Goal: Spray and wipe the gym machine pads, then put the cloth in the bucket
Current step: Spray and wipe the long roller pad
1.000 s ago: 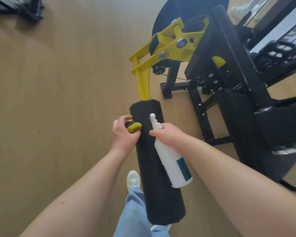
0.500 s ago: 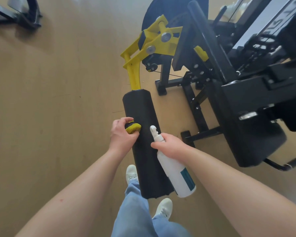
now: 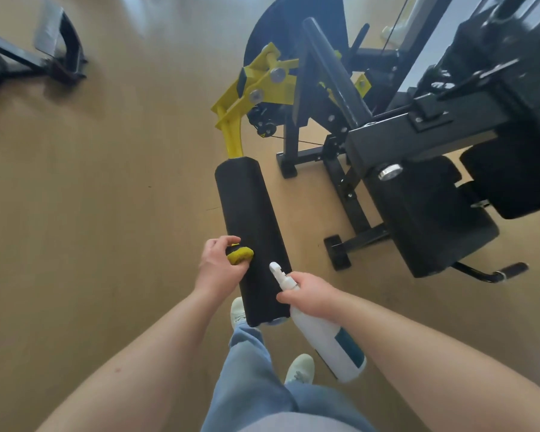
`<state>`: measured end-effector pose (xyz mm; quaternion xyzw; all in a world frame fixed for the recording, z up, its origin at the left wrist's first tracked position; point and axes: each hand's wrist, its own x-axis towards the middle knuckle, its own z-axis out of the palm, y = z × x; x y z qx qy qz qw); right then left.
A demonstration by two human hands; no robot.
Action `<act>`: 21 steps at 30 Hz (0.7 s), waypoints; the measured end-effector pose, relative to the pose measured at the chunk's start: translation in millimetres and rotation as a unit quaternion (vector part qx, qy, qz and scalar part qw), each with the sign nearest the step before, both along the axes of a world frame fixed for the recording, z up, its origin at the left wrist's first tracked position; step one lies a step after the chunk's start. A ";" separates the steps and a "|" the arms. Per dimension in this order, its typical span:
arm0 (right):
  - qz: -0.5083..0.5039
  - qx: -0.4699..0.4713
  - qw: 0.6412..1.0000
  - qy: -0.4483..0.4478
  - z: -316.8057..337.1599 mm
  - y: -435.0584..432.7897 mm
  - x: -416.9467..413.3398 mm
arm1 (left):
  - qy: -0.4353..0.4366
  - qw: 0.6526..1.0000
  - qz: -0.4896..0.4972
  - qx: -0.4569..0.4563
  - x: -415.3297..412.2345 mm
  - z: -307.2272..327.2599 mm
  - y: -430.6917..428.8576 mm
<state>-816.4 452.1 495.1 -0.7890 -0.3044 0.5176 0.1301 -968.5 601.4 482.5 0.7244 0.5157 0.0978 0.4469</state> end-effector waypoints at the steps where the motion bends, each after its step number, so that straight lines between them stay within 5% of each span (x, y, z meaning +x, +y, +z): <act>1: 0.007 -0.009 1.000 0.002 -0.5 -6.3 -2.0 | 0.001 1.000 -0.002 0.000 -1.1 1.9 -6.5; 9: 0.053 -0.048 0.997 0.010 -15.3 -43.9 -13.7 | 0.017 1.000 -0.010 -0.006 -10.6 -8.5 -51.7; 15: -0.070 -0.005 0.998 0.003 -30.2 -60.1 -3.4 | 0.027 0.993 -0.077 0.084 -12.6 -32.8 -90.2; 18: -0.113 0.022 0.993 0.019 -40.2 -56.7 7.3 | 0.103 0.971 -0.191 0.099 -2.8 -50.3 -124.6; 21: -0.121 0.029 0.992 0.025 -49.7 -47.0 13.1 | 0.208 0.964 -0.160 0.037 21.0 -57.0 -133.2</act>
